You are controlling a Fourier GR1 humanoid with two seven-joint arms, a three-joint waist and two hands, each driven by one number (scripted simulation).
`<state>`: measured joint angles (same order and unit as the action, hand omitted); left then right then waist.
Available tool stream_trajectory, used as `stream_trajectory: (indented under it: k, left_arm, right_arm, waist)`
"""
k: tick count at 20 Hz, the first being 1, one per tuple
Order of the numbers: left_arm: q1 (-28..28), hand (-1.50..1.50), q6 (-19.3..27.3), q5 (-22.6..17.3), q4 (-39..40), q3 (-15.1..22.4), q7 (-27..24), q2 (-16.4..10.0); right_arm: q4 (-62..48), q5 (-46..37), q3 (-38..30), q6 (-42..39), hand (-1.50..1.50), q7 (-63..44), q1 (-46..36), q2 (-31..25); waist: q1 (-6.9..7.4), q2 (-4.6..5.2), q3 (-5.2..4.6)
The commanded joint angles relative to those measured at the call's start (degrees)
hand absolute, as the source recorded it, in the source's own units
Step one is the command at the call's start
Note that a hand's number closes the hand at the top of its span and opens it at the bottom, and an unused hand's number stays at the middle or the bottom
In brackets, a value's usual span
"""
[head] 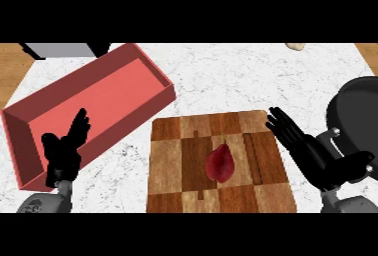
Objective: Pick the pear from the cutting board and place it in the pot
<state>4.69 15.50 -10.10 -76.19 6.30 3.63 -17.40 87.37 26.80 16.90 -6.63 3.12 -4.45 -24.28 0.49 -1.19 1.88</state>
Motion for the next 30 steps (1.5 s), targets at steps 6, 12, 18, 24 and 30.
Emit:
stream_trajectory:
  k: [6, 12, 18, 24, 30]
  left_arm:
    - [-0.4, 0.00, 3.5, 0.9, -7.7, -2.3, -6.1, 0.7]
    - [-1.7, 0.00, 3.0, -0.8, -11.6, -1.7, -7.1, 3.0]
    - [-5.9, 0.00, 2.3, -0.1, -15.4, 1.9, -9.6, 5.2]
    - [-5.7, 0.00, 1.1, 0.4, -15.8, 2.3, -10.7, 4.5]
    - [-3.7, 0.00, 1.6, 1.4, -16.8, 3.9, -10.3, 5.6]
  right_arm:
    - [17.0, -17.4, -15.2, 20.1, 1.50, 18.3, -3.3, -5.3]
    - [18.4, -31.4, -15.5, 43.4, -1.50, 16.5, 11.3, 1.7]
    - [31.3, -48.4, -2.3, 55.2, -1.50, 21.4, 24.3, 10.2]
    - [29.6, -66.8, 6.2, 56.2, -1.50, 9.6, 39.3, 12.2]
    - [26.9, -81.0, 8.7, 48.2, -1.50, -2.7, 49.6, 13.4]
  waist:
    - [-8.25, -4.14, -2.36]
    - [-8.32, -1.36, -2.26]
    - [-4.39, -0.24, -2.25]
    - [-2.82, 1.07, -2.55]
    - [-1.78, 2.22, -2.73]
